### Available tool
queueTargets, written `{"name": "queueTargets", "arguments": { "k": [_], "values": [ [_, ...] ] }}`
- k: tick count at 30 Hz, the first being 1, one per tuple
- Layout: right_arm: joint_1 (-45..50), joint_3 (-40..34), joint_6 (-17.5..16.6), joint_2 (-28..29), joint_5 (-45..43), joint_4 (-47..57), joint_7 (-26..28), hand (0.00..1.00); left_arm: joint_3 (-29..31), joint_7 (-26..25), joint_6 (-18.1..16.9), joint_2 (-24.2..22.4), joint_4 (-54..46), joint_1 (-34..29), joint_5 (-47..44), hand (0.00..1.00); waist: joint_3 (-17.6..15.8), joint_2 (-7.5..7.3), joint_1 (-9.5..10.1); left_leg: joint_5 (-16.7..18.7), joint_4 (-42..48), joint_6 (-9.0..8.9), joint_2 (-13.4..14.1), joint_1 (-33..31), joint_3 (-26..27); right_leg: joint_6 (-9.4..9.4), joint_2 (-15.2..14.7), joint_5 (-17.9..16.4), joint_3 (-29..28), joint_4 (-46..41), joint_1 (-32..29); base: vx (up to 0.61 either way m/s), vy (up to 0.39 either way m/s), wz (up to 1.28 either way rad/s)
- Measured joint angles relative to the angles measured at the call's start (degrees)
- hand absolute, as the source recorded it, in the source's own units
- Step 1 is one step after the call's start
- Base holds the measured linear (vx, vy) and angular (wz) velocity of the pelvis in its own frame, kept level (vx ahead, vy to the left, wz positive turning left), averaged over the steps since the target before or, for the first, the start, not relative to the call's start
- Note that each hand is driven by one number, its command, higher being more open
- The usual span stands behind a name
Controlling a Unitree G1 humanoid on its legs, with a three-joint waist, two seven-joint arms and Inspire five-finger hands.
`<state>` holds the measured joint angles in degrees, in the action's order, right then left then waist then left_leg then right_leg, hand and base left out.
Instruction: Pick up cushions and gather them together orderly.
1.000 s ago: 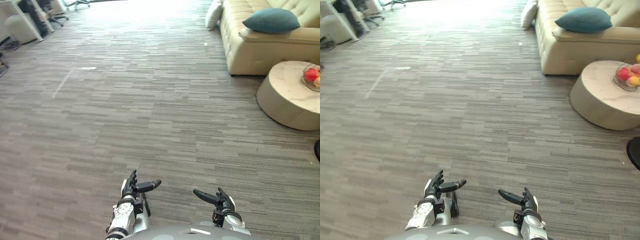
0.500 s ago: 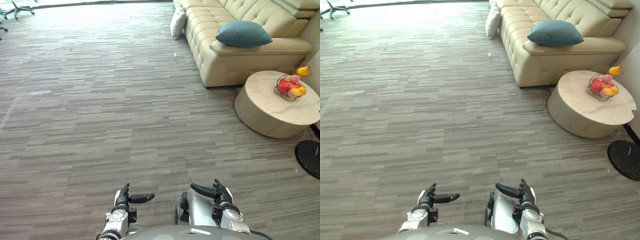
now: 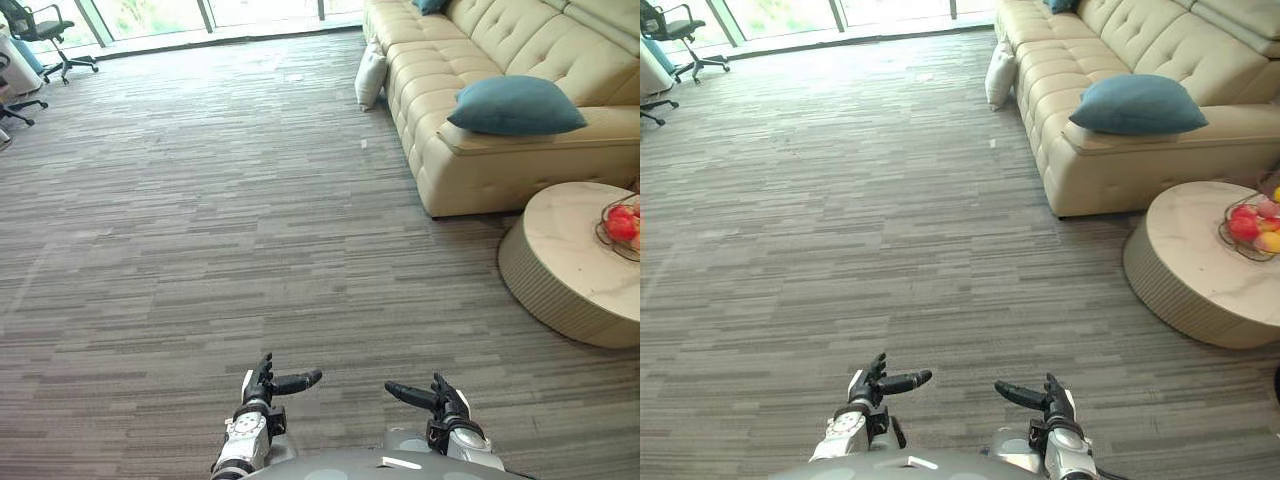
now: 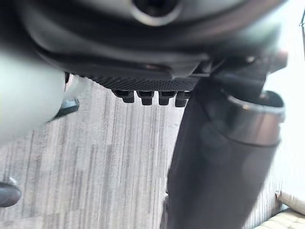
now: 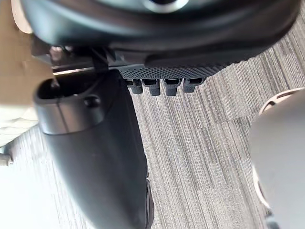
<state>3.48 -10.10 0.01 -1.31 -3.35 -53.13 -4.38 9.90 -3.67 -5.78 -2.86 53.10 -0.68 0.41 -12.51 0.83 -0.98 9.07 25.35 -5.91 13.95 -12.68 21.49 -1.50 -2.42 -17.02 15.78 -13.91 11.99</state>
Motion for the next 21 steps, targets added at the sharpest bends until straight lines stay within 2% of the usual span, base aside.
{"name": "queueTargets", "arguments": {
  "k": [2, 3, 4, 5, 6, 8, 9, 10, 11, 12, 13, 14, 15, 17, 18, 19, 20, 21],
  "values": [
    [0.2, 0.0, 0.0, 0.1, 0.0, -0.1, -0.1, 1.00, 0.0, 0.0, 0.0, -0.3, 0.0, 0.2, 0.0, 1.00, 0.0, 0.02, 0.52, -5.6, -10.8, 0.30, -2.2, -1.2, -1.0, 2.28, -0.4, -1.1, -1.3, 1.8, 2.6, 0.47, 0.228, -0.46],
    [0.5, 0.2, -0.1, -0.1, 0.0, -0.4, -0.3, 1.00, -0.1, 0.0, -0.5, -0.4, 0.0, 0.2, 0.0, 1.00, 0.0, 0.18, 1.06, -12.1, -11.2, 2.82, -2.5, -1.5, -1.7, 4.16, -0.6, -2.3, -3.0, 2.2, 4.4, 0.40, 0.203, -0.53],
    [0.5, 0.2, -0.1, 0.0, 0.0, -0.5, -0.4, 1.00, -0.1, -0.1, -0.4, -0.3, 0.0, 0.2, 0.0, 1.00, 0.1, 0.08, 1.13, -14.1, -10.9, 3.79, -2.6, -1.4, -1.5, 4.54, -0.9, -2.5, -3.5, 2.2, 4.8, 0.64, 0.301, -0.36],
    [0.3, 0.1, -0.2, 1.0, 0.0, -1.3, -0.8, 1.00, -0.4, -0.1, -0.3, 1.1, 1.0, 1.4, 0.0, 1.00, 0.8, -2.12, 0.47, -11.9, -8.0, 5.05, -4.3, -1.7, -1.1, 5.27, -3.2, -2.4, -4.7, 2.3, 5.6, 0.55, 0.262, 0.00],
    [1.0, -0.2, -0.1, 1.4, -0.2, -1.8, -0.8, 1.00, -0.8, -0.1, -0.5, 1.6, 1.5, 1.8, 0.1, 1.00, 0.9, -2.70, 0.76, -7.2, -1.3, 6.44, -4.7, -3.7, -1.5, 7.14, -5.0, -1.0, -6.3, 0.1, 5.3, 0.66, 0.324, 0.10],
    [1.1, -0.3, -0.1, 1.4, -0.1, -2.0, -0.7, 1.00, -1.8, -0.1, -0.4, 2.1, 2.0, 1.9, 0.0, 1.00, 1.3, -3.26, 0.63, -2.7, 2.5, 7.44, -6.3, -3.4, -1.6, 7.53, -6.6, -0.7, -7.3, -5.8, 4.5, 0.52, 0.308, 0.21],
    [0.7, -0.5, -0.4, 1.3, 0.0, -2.9, -0.6, 1.00, -2.8, -0.1, 0.0, 2.8, 3.0, 2.1, 0.1, 1.00, 1.6, -3.81, 0.31, 0.7, 3.5, 7.51, -8.0, -1.9, -1.7, 8.18, -8.9, 0.1, -7.9, -16.5, 1.2, 0.51, 0.295, 0.35],
    [0.5, -0.6, -0.3, 1.2, -0.1, -3.4, -0.5, 1.00, -2.9, -0.1, 0.2, 3.2, 3.9, 2.2, 0.1, 1.00, 2.0, -4.41, 0.09, 2.0, 3.2, 7.61, -9.2, -0.7, -1.8, 7.99, -10.6, 2.8, -8.6, -24.5, -2.0, 0.51, 0.250, 0.46],
    [-0.1, -0.8, -0.3, 1.0, 0.0, -3.9, -0.3, 1.00, -3.4, -0.2, 0.4, 3.7, 4.6, 2.2, 0.1, 1.00, 2.1, -4.70, -0.40, 3.4, 1.6, 8.10, -10.8, 2.0, -2.3, 7.83, -12.7, 9.6, -9.0, -35.2, -6.4, 0.51, 0.190, 0.37],
    [-0.7, -0.4, -0.5, 0.6, 0.0, -3.9, 0.1, 1.00, -4.7, -0.5, 0.9, 4.4, 5.2, 2.1, 0.0, 1.00, 1.8, -4.52, -0.49, 4.3, -0.9, 8.29, -11.9, 6.0, -2.6, 6.92, -13.9, 9.7, -9.2, -45.0, -11.4, 0.63, 0.181, 0.19],
    [-1.3, 0.0, -0.9, 0.1, 0.4, -3.2, 0.4, 1.00, -5.0, -1.0, 1.4, 5.3, 6.0, 1.9, 0.0, 1.00, 1.2, -3.57, -0.58, 5.0, -4.7, 7.86, -12.0, 11.4, -2.7, 4.49, -13.3, 7.0, -8.5, -50.3, -16.4, 0.64, 0.130, -0.02],
    [-1.3, 0.1, -1.0, 0.0, 0.6, -3.0, 0.4, 1.00, -5.0, -1.1, 1.5, 5.4, 6.0, 1.8, 0.0, 1.00, 1.1, -3.35, -0.62, 5.1, -5.4, 7.80, -12.0, 12.4, -2.8, 4.24, -13.1, 6.5, -8.3, -50.7, -17.2, 0.54, 0.078, 0.00],
    [-1.6, 0.2, -2.0, -1.0, 1.1, -2.1, 0.4, 1.00, -5.1, -1.4, 1.5, 6.1, 7.5, 0.9, 0.0, 1.00, 0.4, -1.80, -1.30, 5.0, -10.5, 7.66, -11.6, 18.9, -3.2, 2.25, -10.7, 2.6, -5.7, -48.8, -22.7, 0.53, 0.029, 0.11],
    [-1.8, 0.0, -2.4, -1.3, 1.1, -1.3, 0.4, 1.00, -5.1, -1.4, 1.7, 6.3, 8.6, 0.8, 0.0, 1.00, 0.0, -1.32, -1.62, 5.0, -13.0, 7.41, -11.0, 22.7, -3.4, 0.54, -9.2, 0.9, -3.3, -43.3, -27.3, 0.54, -0.056, 0.24],
    [-2.3, 0.0, -2.6, -1.4, 1.1, -0.7, 0.4, 1.00, -5.1, -1.4, 2.1, 6.5, 9.2, 0.8, 0.0, 1.00, 0.0, -1.62, -2.36, 5.3, -15.2, 6.98, -10.2, 25.6, -3.6, 1.52, -7.1, 1.6, -2.6, -31.7, -31.9, 0.55, -0.124, 0.37],
    [-2.3, 0.0, -2.6, -1.3, 1.1, -0.1, 0.4, 1.00, -5.1, -1.4, 2.1, 6.5, 9.1, 0.7, 0.0, 1.00, -0.1, -1.70, -2.44, 5.7, -15.8, 6.29, -9.9, 26.3, -3.6, 2.32, -6.6, 2.5, -2.5, -27.3, -32.9, 0.68, -0.207, 0.56],
    [-2.2, -0.1, -2.5, -1.0, 1.1, 0.3, 0.3, 1.00, -5.2, -1.3, 2.1, 6.6, 9.1, 0.8, 0.1, 1.00, -0.2, -2.36, -2.70, 6.7, -17.2, 4.31, -9.6, 28.3, -4.0, 3.67, -5.8, 5.8, -2.8, -17.8, -34.1, 0.61, -0.234, 0.55],
    [-2.2, -0.2, -2.4, -0.8, 1.0, -0.1, 0.4, 1.00, -5.1, -1.0, 2.1, 7.0, 9.3, 0.9, 0.1, 1.00, -0.6, -3.04, -2.78, 7.5, -18.8, 2.81, -9.1, 32.0, -5.3, -1.73, -4.8, 13.8, -3.2, -16.2, -32.9, 0.63, -0.247, 0.36]
  ]
}}
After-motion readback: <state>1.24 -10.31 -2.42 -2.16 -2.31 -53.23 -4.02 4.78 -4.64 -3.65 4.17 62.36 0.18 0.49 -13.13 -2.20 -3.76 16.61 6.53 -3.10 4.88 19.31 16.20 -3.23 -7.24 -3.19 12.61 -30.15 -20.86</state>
